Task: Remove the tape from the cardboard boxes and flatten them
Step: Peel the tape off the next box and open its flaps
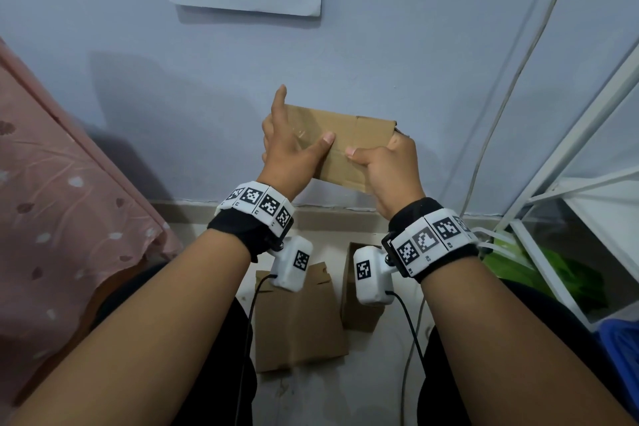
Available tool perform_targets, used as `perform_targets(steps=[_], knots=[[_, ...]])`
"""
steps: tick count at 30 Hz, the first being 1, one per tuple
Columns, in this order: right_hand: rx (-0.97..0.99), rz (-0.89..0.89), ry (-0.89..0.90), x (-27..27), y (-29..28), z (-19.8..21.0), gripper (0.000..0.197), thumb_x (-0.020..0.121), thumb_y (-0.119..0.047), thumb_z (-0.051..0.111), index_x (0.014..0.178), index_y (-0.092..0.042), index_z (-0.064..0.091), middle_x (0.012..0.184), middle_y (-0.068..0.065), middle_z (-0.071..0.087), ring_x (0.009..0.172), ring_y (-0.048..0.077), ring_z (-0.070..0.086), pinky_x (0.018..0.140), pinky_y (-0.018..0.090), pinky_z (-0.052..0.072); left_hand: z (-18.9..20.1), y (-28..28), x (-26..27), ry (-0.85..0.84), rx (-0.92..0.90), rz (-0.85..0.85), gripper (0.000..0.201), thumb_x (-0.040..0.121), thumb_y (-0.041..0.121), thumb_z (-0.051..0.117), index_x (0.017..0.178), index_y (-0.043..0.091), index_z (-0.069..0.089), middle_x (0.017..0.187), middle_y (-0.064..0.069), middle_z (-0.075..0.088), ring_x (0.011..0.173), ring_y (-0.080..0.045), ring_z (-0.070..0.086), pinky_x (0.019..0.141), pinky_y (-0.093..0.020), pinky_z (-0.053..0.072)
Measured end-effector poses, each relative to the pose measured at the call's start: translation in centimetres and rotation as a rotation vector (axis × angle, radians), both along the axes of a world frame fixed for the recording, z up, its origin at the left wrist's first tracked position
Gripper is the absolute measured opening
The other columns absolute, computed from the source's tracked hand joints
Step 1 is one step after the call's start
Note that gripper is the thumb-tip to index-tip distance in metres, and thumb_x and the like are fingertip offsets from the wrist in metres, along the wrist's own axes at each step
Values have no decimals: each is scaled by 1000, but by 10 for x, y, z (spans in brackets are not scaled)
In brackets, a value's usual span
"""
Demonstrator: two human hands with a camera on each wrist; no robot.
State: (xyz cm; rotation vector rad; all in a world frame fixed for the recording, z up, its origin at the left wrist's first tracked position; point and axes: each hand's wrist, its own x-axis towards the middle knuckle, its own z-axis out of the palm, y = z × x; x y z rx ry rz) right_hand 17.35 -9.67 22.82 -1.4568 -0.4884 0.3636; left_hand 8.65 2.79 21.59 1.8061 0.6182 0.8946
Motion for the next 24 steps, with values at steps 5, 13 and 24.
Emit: perform_targets(steps=[5, 13, 24], knots=[[-12, 2, 12, 0, 3, -2, 30, 61, -15, 79, 90, -17, 70, 95, 6, 77, 93, 28, 74, 90, 53, 59, -1, 4, -3, 22, -24, -51, 100, 82, 38, 73, 154, 48, 4, 150, 1, 23, 109, 14, 40, 117, -50, 31], [11, 84, -56, -2, 5, 1, 23, 73, -1, 75, 90, -15, 76, 99, 9, 79, 96, 29, 76, 93, 53, 58, 0, 2, -5, 41, -115, -3, 121, 61, 72, 72, 155, 44, 2, 160, 8, 11, 150, -17, 16, 121, -51, 24], [-38, 9, -23, 3, 2, 1, 24, 71, -4, 79, 90, -18, 74, 95, 3, 79, 92, 22, 76, 91, 47, 60, -2, 9, -7, -44, -239, -144, 114, 65, 35, 85, 152, 54, 13, 151, 0, 27, 137, -16, 40, 113, -45, 41]])
